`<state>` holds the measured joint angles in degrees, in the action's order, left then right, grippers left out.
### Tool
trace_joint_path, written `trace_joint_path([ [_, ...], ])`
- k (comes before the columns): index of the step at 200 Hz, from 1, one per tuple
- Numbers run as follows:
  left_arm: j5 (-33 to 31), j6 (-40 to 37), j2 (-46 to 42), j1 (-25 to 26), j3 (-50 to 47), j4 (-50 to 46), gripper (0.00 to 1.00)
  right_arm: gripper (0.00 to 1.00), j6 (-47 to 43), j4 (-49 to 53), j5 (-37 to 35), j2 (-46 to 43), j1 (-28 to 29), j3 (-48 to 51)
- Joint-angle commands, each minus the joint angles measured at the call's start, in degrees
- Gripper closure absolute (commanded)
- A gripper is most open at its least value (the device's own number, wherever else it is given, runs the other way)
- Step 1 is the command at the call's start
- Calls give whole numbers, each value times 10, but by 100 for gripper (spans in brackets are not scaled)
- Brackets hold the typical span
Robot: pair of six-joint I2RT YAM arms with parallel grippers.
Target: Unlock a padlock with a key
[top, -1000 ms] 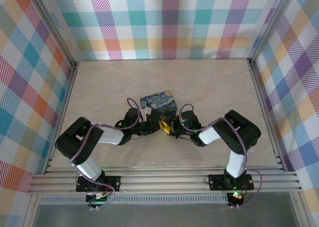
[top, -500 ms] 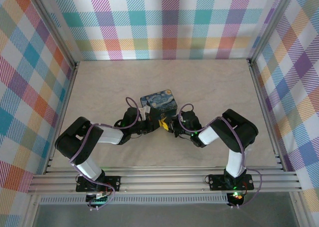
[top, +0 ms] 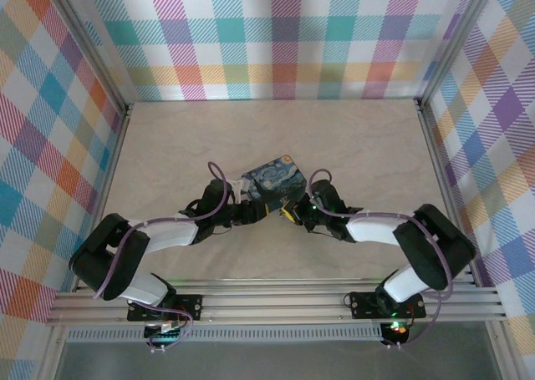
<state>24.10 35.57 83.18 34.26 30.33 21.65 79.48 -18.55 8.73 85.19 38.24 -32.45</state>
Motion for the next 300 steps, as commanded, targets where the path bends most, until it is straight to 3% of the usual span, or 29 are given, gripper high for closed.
trace_joint_path([
  [1,-16,-29,-14,3,4,-28,58,100,-103,160,-22,-35,-21,-34],
  [24,-19,-37,-13,2,7,-31,58,100,-135,168,5,-42,-50,-23],
  [68,-19,-41,-31,3,-3,-29,58,100,-171,107,125,-8,-129,5],
  [122,-33,-65,-86,0,-10,-75,58,100,-316,187,143,43,-162,-65],
  [175,-51,-78,-137,-2,-22,-103,58,100,-265,96,180,85,-195,-36],
  [247,-59,-84,-148,-4,-29,-107,58,100,-309,44,270,106,-245,-40],
  [277,-56,-91,-142,-4,-22,-114,58,100,-400,121,312,127,-255,-82],
  [300,-60,-96,-142,-4,-17,-121,58,100,-486,229,285,107,-255,-127],
])
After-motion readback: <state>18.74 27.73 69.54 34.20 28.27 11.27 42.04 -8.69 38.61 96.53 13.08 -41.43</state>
